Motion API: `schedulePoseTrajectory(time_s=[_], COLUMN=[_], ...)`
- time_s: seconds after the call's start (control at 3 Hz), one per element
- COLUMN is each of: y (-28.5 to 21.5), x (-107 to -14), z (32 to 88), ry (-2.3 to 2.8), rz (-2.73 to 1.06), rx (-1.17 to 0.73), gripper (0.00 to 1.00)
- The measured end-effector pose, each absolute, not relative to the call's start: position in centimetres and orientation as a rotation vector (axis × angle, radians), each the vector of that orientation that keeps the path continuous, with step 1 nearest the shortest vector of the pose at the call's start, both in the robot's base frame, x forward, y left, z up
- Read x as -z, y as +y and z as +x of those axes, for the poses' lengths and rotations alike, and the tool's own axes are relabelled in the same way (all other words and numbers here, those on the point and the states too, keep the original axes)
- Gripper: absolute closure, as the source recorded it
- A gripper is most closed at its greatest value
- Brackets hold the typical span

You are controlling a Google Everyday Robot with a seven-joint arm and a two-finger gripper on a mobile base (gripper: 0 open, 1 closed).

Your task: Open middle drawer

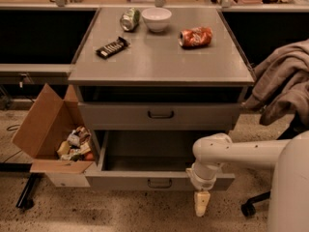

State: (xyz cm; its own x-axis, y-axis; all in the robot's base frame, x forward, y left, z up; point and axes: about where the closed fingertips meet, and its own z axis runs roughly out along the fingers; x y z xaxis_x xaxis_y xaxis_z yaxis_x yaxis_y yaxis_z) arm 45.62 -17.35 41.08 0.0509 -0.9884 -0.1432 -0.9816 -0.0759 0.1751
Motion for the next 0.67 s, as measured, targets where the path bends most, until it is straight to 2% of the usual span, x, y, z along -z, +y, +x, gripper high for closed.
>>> schedulePoseTrajectory(time_s=[0.67], y=[-17.35], x=[-41.52], z=[45.78], ry=[-2.115], rz=[2.255], rx=[0.351], gripper=[0.63])
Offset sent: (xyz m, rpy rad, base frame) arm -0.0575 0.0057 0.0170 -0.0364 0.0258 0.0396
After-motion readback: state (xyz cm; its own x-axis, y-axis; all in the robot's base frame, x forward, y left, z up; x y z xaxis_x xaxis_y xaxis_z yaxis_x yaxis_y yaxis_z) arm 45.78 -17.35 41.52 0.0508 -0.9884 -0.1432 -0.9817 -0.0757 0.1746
